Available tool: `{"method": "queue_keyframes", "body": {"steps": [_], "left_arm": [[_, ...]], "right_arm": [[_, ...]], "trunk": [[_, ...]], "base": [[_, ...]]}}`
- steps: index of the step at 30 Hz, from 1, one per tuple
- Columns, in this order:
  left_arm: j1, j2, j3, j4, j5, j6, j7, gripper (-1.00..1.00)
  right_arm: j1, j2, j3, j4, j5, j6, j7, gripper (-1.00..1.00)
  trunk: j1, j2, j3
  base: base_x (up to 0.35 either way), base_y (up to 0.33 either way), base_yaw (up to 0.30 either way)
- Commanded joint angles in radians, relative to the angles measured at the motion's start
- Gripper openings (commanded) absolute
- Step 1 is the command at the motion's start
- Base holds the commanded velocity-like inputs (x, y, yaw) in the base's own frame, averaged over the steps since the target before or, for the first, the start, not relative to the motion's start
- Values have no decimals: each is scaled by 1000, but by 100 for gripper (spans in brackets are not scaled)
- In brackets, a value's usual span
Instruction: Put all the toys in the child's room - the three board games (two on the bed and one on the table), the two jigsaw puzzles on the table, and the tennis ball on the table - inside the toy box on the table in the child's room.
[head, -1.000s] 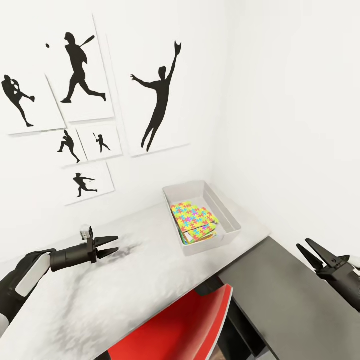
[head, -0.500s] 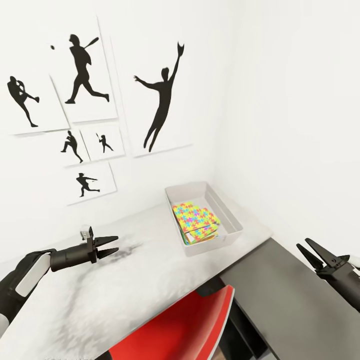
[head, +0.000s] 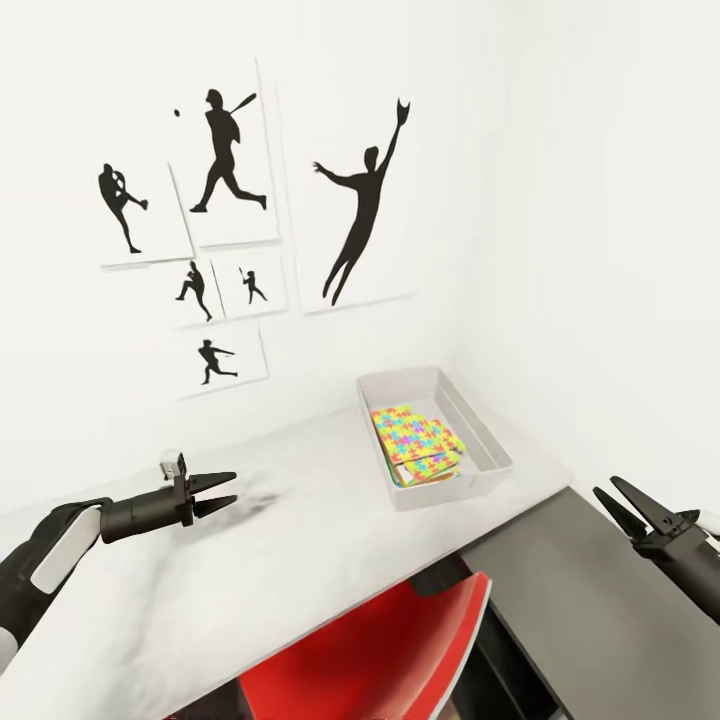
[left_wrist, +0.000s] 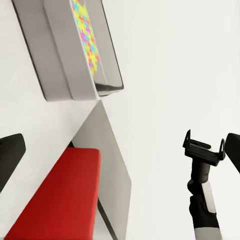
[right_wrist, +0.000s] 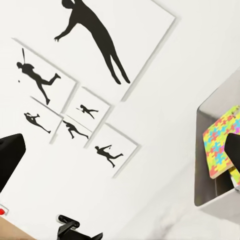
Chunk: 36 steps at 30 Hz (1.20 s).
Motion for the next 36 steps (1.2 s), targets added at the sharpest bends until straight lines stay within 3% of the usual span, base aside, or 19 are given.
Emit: {"method": "queue_keyframes", "body": {"steps": [1,24,36], "left_arm": [[-1,1,-3,1,3,4,-2,100],[-1,4,-3,-5,4,5,-3,100],[-1,4,-3,-5,3,6,-3,100]], "right_arm": [[-1,0,-1,0,-1,5,2,100],[-1,0,-3,0,-1,-8,6,100],[-1,0,-3,-1,-1,-8,7,100]], "trunk": [[0,-2,-1],[0,-2,32],[0,-2,42]], "base": [[-32,0,185],[-9,0,167],[-151,77,105]]}}
